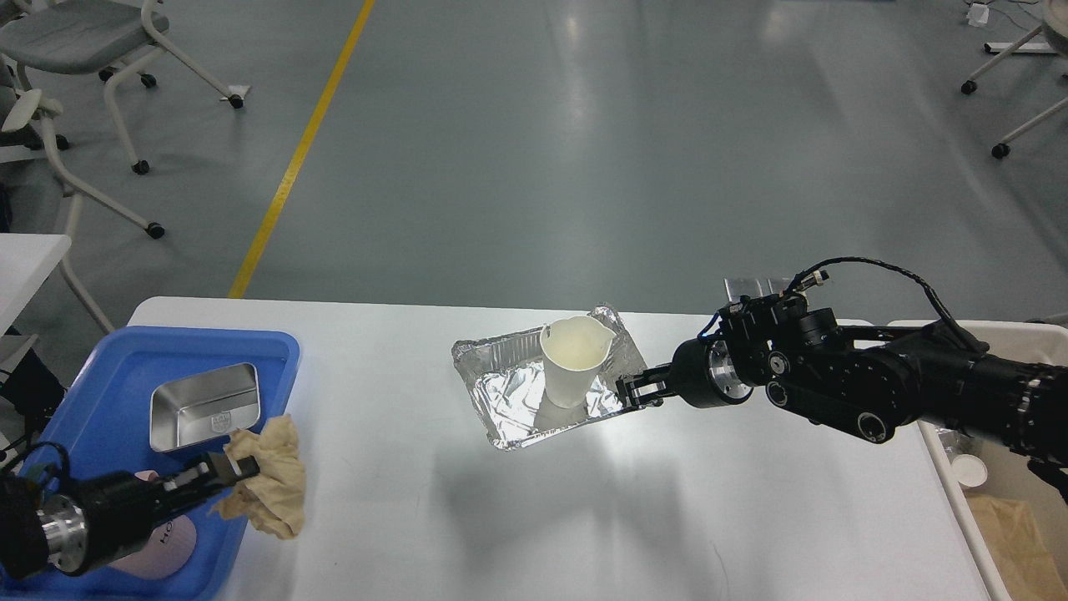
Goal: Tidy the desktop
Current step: 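Lift the napkin and carry it over the foil tray, then drop the napkin into the foil tray and withdraw the left gripper, then carry the loaded foil tray with the right gripper into the bin, then release the foil tray in the bin and raise the right gripper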
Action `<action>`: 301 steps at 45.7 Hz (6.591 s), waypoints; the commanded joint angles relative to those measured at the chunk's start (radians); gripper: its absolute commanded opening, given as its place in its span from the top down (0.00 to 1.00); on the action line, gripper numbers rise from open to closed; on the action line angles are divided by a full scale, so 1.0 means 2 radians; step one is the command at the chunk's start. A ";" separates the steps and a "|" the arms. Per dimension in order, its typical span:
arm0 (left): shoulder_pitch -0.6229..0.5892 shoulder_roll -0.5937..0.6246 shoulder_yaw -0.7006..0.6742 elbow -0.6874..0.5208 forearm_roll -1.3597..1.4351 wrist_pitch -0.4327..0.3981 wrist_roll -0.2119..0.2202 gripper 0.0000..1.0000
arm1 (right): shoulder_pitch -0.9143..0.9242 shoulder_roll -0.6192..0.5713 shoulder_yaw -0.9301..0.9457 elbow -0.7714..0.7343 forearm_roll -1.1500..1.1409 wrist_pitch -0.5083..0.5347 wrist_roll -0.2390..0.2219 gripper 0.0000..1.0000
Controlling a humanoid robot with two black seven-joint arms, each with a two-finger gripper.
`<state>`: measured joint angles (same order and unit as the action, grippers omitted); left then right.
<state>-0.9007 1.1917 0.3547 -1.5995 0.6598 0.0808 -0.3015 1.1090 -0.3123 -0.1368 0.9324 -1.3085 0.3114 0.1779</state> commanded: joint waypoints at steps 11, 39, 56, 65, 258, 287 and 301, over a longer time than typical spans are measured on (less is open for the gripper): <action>-0.146 0.076 -0.021 -0.005 0.000 -0.108 0.008 1.00 | 0.003 0.007 -0.004 -0.008 0.001 0.000 0.000 1.00; -0.187 -0.106 -0.030 0.004 -0.038 -0.054 0.056 0.99 | 0.002 0.010 0.003 -0.008 0.001 0.000 0.000 1.00; -0.197 -0.212 -0.029 0.027 -0.084 -0.023 0.055 0.99 | 0.002 0.009 0.003 -0.008 0.001 0.000 0.000 1.00; -0.195 -0.225 -0.022 0.030 -0.085 -0.023 0.056 0.98 | 0.002 0.010 0.004 -0.010 0.001 0.000 0.000 1.00; 0.274 -0.419 -0.785 0.303 -0.244 -0.096 0.049 0.04 | -0.327 -0.223 0.187 -0.266 0.438 -0.101 0.001 0.00; 0.270 -0.397 -0.773 0.304 -0.237 -0.111 0.049 0.04 | -0.259 -0.122 0.251 -0.263 0.439 -0.130 0.006 0.00; 0.275 -0.352 -0.773 0.305 -0.238 -0.116 0.050 0.04 | -0.213 -0.071 0.487 -0.235 0.456 -0.104 0.000 0.00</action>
<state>-0.3553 0.4845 -1.1905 -0.9914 0.1856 -0.1527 -0.2011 0.6506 -0.4687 0.6734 0.4141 -0.4261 0.0641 0.1859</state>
